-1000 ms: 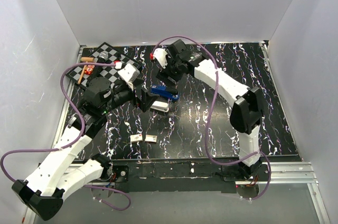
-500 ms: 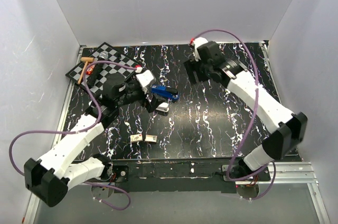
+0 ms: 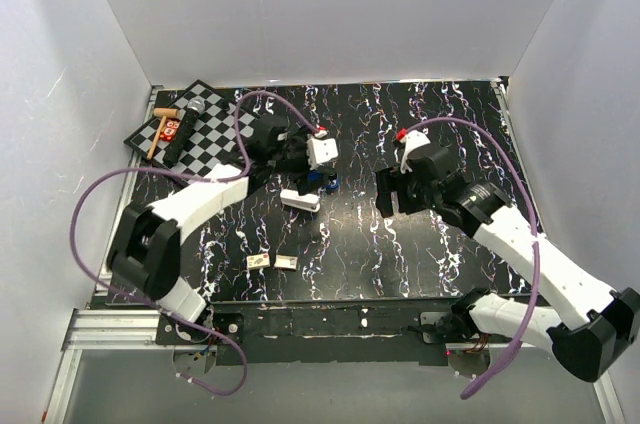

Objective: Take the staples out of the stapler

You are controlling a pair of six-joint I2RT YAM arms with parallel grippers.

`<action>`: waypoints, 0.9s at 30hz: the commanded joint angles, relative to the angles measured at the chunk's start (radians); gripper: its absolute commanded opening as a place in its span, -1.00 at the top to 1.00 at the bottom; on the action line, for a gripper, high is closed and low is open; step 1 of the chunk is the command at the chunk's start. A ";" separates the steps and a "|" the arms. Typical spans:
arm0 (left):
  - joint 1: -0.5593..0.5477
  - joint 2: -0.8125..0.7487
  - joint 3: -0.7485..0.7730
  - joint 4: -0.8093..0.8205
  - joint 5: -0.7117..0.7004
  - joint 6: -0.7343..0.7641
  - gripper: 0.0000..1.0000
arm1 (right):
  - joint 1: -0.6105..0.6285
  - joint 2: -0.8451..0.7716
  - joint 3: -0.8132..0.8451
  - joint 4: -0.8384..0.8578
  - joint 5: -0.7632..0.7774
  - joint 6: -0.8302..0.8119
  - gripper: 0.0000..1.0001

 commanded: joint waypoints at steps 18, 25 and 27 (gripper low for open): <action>0.059 0.425 0.346 -0.207 0.110 0.306 -0.96 | 0.014 -0.110 -0.092 0.096 -0.200 -0.009 -0.79; 0.060 0.466 0.352 -0.213 0.130 0.316 -0.95 | 0.014 -0.079 -0.089 0.109 -0.224 -0.017 -0.78; 0.060 0.475 0.359 -0.218 0.133 0.316 -0.94 | 0.013 -0.077 -0.090 0.111 -0.229 -0.015 -0.78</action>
